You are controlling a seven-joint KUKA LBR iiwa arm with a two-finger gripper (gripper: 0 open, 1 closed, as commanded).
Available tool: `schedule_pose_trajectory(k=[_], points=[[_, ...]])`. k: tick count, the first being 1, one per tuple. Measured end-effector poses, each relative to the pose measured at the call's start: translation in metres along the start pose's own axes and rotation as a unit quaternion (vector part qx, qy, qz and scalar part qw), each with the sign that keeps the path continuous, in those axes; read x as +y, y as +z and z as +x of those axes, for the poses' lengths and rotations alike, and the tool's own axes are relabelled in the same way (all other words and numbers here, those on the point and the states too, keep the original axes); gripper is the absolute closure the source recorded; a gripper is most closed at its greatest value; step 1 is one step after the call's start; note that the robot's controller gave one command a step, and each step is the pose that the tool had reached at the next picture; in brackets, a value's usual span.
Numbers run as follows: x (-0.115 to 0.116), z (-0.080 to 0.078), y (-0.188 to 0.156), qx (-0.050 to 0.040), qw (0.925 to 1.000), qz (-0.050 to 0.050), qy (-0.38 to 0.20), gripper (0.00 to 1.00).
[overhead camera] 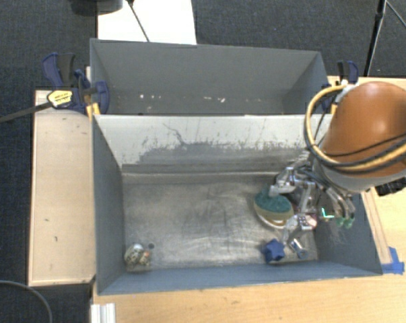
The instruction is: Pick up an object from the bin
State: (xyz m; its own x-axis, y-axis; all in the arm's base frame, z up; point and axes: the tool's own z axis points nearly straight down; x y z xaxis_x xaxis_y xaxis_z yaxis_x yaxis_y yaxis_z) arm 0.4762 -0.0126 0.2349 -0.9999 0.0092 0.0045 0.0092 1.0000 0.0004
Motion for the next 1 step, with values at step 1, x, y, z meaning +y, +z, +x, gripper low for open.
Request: schedule_pose_trajectory(k=[1], points=[[-0.0598, -0.0219, 0.1353, -0.0096, 0.9995, -0.001, 0.029, 0.00]])
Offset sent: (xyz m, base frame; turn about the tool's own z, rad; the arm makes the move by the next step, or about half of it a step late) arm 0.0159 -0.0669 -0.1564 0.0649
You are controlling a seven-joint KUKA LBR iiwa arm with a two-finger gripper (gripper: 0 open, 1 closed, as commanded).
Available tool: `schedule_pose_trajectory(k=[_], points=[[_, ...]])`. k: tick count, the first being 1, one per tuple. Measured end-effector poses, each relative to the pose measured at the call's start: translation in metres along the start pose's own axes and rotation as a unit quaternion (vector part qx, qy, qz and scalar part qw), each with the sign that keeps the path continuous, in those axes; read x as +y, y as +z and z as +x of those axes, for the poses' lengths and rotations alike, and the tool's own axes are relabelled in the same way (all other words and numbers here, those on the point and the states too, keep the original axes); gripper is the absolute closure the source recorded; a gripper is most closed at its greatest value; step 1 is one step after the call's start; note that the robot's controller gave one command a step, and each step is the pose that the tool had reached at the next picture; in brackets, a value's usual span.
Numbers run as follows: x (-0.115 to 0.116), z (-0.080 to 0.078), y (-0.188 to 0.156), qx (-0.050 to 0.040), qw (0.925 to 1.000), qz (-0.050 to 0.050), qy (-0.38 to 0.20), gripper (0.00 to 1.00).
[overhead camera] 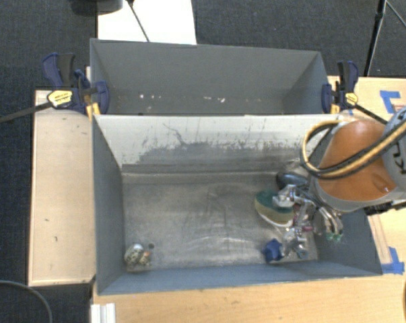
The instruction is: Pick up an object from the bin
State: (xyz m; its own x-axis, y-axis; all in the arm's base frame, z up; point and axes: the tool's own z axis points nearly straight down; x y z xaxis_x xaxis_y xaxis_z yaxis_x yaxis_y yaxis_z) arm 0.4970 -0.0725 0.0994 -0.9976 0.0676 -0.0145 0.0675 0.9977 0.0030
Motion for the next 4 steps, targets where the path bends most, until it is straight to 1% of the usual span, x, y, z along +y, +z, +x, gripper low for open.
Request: schedule_pose_trajectory(k=[1, 2, 3, 4], points=[[0.001, -0.006, -0.001, -0.0125, 0.9999, -0.001, 0.000, 1.00], [0.013, -0.009, -0.128, 0.0017, 1.0000, 0.001, -0.005, 1.00], [0.011, 0.005, -0.039, 0.0099, 0.9973, 0.002, 0.073, 1.00], [0.001, 0.000, -0.059, 0.0048, 0.9761, 0.000, -0.217, 1.00]])
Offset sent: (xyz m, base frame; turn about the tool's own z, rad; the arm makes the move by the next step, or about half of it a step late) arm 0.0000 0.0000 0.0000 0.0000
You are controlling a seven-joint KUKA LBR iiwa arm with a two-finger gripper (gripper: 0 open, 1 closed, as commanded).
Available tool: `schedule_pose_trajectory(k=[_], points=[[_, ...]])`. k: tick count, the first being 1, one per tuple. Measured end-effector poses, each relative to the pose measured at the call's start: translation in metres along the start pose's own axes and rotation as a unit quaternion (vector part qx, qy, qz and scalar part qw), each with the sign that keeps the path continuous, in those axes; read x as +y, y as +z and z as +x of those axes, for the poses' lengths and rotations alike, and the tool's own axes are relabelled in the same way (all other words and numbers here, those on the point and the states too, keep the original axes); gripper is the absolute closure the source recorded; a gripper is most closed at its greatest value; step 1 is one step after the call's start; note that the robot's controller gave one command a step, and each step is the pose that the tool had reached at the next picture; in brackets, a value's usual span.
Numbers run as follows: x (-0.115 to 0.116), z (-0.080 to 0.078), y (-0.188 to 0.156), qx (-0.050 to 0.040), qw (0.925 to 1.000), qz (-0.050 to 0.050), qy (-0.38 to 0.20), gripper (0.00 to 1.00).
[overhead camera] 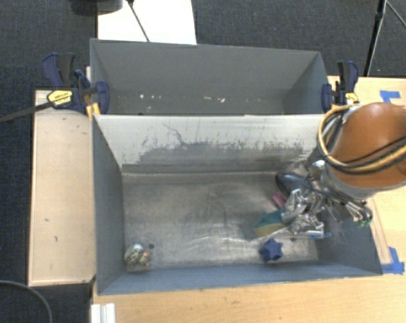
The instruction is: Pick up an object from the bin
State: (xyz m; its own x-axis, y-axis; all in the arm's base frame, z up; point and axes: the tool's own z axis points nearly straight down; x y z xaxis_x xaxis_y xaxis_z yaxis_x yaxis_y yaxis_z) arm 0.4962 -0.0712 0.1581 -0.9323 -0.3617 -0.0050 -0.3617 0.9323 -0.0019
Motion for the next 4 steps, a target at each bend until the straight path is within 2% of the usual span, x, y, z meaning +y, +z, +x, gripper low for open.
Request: schedule_pose_trajectory(k=[1, 2, 3, 4], points=[[0.009, -0.015, -0.007, -0.0004, 0.9839, 0.000, 0.179, 1.00], [0.003, -0.011, -0.105, -0.0013, 0.9991, 0.001, -0.044, 1.00], [-0.013, -0.036, -0.055, 0.0026, 0.9860, -0.002, -0.166, 1.00], [-0.074, 0.008, -0.034, 0.0015, 0.9869, -0.008, -0.161, 1.00]])
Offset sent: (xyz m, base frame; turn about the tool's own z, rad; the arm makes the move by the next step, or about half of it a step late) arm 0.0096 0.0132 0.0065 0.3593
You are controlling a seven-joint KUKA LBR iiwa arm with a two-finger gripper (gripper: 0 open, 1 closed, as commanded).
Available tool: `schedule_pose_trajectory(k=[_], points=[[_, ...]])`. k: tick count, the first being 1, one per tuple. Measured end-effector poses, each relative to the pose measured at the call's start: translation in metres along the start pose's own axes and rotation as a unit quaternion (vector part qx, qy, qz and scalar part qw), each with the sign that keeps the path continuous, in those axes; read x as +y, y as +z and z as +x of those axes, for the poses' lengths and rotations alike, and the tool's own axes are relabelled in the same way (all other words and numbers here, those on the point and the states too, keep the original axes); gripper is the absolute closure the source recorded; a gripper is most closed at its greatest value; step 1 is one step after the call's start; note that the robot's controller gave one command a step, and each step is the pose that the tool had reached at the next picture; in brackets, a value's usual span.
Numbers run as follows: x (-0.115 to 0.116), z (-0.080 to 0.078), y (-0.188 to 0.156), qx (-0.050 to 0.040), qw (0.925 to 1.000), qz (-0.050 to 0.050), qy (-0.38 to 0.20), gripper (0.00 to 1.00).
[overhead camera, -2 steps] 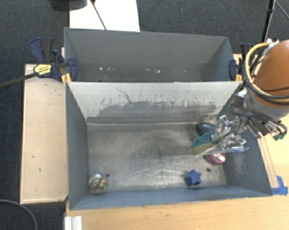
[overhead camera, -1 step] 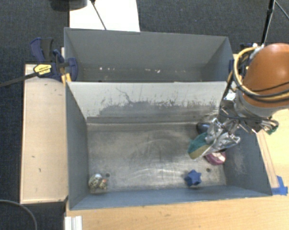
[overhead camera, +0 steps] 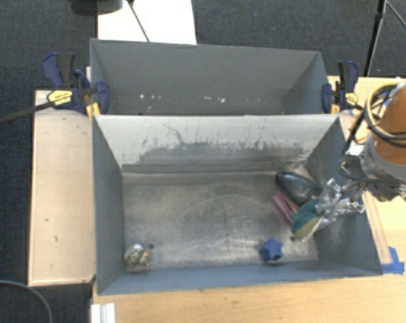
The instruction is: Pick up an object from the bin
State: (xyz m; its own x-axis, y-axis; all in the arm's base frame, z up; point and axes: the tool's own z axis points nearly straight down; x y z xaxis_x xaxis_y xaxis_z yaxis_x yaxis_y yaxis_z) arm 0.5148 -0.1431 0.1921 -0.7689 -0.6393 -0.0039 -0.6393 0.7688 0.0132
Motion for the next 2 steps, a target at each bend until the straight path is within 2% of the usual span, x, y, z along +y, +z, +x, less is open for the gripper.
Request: schedule_pose_trajectory(k=[1, 2], points=[[0.0121, -0.0085, -0.0215, 0.0023, 0.9479, 0.007, -0.318, 1.00], [0.0188, -0.0084, -0.0131, 0.0036, 0.8460, 0.005, -0.533, 1.00]])
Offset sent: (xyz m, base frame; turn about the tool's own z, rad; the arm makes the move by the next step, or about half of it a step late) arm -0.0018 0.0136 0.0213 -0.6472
